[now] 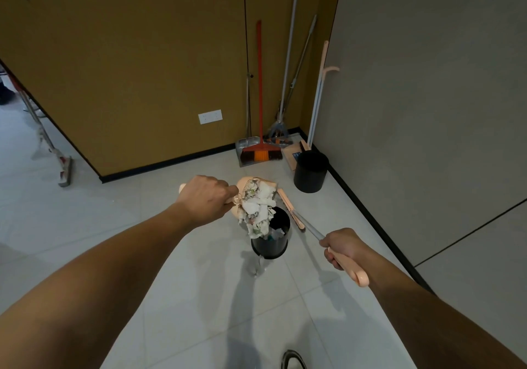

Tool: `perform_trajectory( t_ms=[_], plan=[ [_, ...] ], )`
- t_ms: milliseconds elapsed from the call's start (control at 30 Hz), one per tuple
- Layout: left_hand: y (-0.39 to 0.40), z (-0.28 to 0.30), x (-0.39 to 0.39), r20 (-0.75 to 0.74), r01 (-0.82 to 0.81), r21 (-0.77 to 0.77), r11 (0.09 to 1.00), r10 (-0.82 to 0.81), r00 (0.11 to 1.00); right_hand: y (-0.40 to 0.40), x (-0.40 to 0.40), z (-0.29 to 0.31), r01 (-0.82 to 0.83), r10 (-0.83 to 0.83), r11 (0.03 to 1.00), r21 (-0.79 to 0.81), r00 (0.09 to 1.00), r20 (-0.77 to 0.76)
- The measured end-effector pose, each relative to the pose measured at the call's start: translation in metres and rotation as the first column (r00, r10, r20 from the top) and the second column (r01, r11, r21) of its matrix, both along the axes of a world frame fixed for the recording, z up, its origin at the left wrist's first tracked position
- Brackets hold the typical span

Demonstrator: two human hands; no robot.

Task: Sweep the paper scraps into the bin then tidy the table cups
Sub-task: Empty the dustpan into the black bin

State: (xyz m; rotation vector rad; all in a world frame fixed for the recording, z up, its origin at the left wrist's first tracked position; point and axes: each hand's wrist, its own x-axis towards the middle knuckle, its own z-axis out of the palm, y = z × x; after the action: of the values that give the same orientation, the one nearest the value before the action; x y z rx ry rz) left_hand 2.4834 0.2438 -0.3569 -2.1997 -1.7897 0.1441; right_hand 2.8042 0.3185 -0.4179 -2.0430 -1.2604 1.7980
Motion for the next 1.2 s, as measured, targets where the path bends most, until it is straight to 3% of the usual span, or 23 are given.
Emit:
perform_trajectory(
  t_ms=[800, 1000, 1200],
  plan=[
    [-0.011, 0.000, 0.010, 0.066, 0.056, 0.008, 0.998, -0.056, 0.996, -0.009, -0.006, 0.009, 0.029, -0.029, 0.999, 0.016, 1.000, 0.012],
    [-0.015, 0.002, 0.007, 0.117, -0.004, 0.049, 0.999, -0.002, 0.993, -0.013, -0.010, 0.011, 0.016, -0.017, 1.000, 0.019, 0.999, 0.037],
    [-0.015, 0.004, 0.000, 0.080, 0.048, 0.035, 0.998, -0.051, 0.996, -0.012, -0.018, 0.011, 0.009, -0.009, 1.000, 0.010, 0.999, 0.042]
  ],
)
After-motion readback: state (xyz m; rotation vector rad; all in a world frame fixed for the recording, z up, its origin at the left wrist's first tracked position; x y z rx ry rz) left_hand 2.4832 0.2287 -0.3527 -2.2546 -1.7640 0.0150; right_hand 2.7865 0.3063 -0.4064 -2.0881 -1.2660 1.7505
